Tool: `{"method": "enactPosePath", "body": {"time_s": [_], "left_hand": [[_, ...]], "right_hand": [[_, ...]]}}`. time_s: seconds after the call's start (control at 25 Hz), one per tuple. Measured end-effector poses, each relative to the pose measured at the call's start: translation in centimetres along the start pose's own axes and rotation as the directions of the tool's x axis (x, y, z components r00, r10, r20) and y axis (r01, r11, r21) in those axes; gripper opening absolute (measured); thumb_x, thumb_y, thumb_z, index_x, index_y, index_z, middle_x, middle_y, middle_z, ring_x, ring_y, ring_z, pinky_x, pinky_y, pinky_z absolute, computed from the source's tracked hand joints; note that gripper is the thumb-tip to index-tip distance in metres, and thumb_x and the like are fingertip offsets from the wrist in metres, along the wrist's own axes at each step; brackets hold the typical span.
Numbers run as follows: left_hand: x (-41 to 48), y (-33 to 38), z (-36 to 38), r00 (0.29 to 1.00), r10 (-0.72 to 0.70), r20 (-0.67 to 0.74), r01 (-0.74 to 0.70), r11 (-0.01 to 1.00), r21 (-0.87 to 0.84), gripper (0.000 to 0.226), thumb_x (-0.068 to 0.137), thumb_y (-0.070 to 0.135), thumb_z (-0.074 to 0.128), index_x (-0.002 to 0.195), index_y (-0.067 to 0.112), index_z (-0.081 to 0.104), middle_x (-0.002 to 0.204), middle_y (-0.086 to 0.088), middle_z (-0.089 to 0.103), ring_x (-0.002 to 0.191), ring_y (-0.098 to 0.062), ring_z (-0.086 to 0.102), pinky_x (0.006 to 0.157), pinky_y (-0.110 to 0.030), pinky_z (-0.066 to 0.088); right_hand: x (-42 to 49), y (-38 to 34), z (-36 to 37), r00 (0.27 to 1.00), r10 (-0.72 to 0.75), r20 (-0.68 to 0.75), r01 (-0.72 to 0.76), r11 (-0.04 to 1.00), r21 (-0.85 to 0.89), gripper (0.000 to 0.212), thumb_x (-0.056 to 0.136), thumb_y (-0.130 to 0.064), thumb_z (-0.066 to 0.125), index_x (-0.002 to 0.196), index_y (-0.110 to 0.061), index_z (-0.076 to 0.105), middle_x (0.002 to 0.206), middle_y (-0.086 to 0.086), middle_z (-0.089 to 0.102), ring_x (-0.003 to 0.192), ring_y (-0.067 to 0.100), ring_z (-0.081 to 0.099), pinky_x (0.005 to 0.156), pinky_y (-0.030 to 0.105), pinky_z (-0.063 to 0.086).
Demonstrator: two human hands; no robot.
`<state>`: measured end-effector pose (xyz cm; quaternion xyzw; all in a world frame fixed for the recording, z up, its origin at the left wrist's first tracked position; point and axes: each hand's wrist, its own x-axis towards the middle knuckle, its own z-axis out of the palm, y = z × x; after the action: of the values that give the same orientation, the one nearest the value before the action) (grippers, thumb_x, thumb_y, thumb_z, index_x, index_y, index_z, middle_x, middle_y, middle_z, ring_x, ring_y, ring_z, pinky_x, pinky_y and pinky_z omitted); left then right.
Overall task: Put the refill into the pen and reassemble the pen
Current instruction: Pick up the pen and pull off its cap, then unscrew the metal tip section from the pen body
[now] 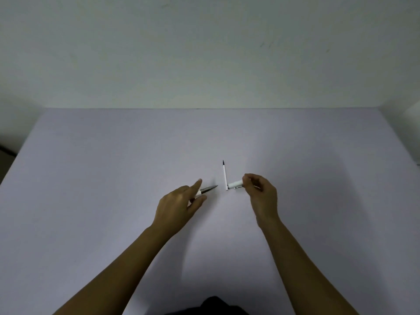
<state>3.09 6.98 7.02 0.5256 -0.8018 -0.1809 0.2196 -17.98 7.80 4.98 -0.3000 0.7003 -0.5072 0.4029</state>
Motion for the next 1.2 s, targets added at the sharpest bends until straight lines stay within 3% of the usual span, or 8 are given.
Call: {"method": "enactPosePath", "body": {"time_s": [0.08,0.16,0.32,0.56,0.84,0.92,1.04,1.2], "left_hand": [[-0.3,-0.5,0.3,0.993,-0.098,0.06,0.105,0.985,-0.135,0.025,0.086,0.017,0.062,0.11,0.012,0.056,0.064,0.002,0.059,0.049,-0.008,0.048,0.049,-0.023,0.042],[-0.3,-0.9,0.5,0.978,-0.185,0.098,0.202,0.956,-0.212,0.01,0.086,0.013,0.058,0.09,0.017,0.05,0.057,0.006,0.051,0.045,-0.007,0.042,0.045,-0.013,0.033],[0.1,-1.2,0.4,0.971,-0.221,0.091,0.235,0.952,-0.198,0.009,0.085,0.013,0.06,0.082,0.018,0.052,0.067,0.005,0.054,0.055,-0.006,0.046,0.05,-0.009,0.035],[0.3,-1.5,0.7,0.972,-0.218,0.086,0.232,0.949,-0.213,0.004,0.086,0.015,0.06,0.09,0.016,0.058,0.074,0.003,0.058,0.061,-0.006,0.05,0.056,-0.007,0.036],[-0.1,-1.4,1.1,0.965,-0.199,0.169,0.24,0.932,-0.271,0.01,0.088,0.022,0.059,0.099,0.023,0.061,0.073,0.009,0.059,0.063,-0.011,0.059,0.059,-0.021,0.044],[-0.1,-1.3,0.5,0.973,-0.175,0.151,0.211,0.939,-0.27,0.014,0.089,0.023,0.058,0.103,0.025,0.06,0.069,0.014,0.057,0.061,-0.007,0.057,0.058,-0.012,0.042],[-0.1,-1.0,-0.7,0.982,-0.146,0.12,0.173,0.951,-0.257,0.015,0.09,0.021,0.056,0.105,0.024,0.058,0.062,0.015,0.052,0.06,0.0,0.052,0.053,-0.005,0.038],[-0.2,-0.1,-2.6,0.99,-0.081,0.116,0.109,0.958,-0.265,0.004,0.09,0.018,0.055,0.092,0.02,0.058,0.057,0.012,0.05,0.052,-0.004,0.047,0.047,-0.01,0.037]], "right_hand": [[1.6,1.8,-0.6,1.0,0.025,0.003,-0.024,0.987,-0.156,0.014,0.083,-0.021,0.069,0.095,-0.017,0.073,0.098,0.003,0.073,0.083,0.011,0.064,0.075,0.008,0.045],[2.7,3.9,-0.7,0.998,0.039,0.047,-0.021,0.945,-0.328,0.019,0.083,-0.017,0.068,0.099,-0.01,0.073,0.102,0.008,0.074,0.089,0.016,0.065,0.067,-0.001,0.041],[4.0,6.5,-0.2,0.99,0.104,0.095,-0.043,0.866,-0.498,0.02,0.082,-0.017,0.068,0.097,-0.005,0.072,0.101,0.013,0.074,0.096,0.024,0.066,0.079,0.02,0.042],[4.3,7.6,1.4,0.995,0.097,0.037,-0.06,0.827,-0.559,0.019,0.081,-0.02,0.069,0.091,-0.005,0.07,0.094,0.012,0.074,0.087,0.024,0.066,0.07,0.023,0.04],[4.1,6.5,0.6,0.995,0.085,0.042,-0.047,0.826,-0.561,0.027,0.083,-0.025,0.068,0.097,-0.002,0.067,0.1,0.014,0.071,0.095,0.028,0.065,0.081,0.029,0.046],[3.8,4.7,0.0,0.997,0.003,0.071,0.038,0.82,-0.572,0.024,0.085,-0.02,0.064,0.101,-0.002,0.067,0.105,0.015,0.07,0.096,0.027,0.064,0.083,0.023,0.044],[2.6,0.7,-0.8,0.962,-0.185,0.201,0.264,0.82,-0.508,0.018,0.09,-0.012,0.056,0.102,-0.007,0.068,0.102,0.011,0.071,0.086,0.018,0.063,0.07,0.0,0.038],[-0.1,-5.0,-1.2,0.808,-0.352,0.473,0.547,0.747,-0.378,0.021,0.094,-0.02,0.051,0.103,-0.016,0.069,0.1,0.002,0.072,0.09,0.01,0.064,0.078,0.01,0.045]]}}
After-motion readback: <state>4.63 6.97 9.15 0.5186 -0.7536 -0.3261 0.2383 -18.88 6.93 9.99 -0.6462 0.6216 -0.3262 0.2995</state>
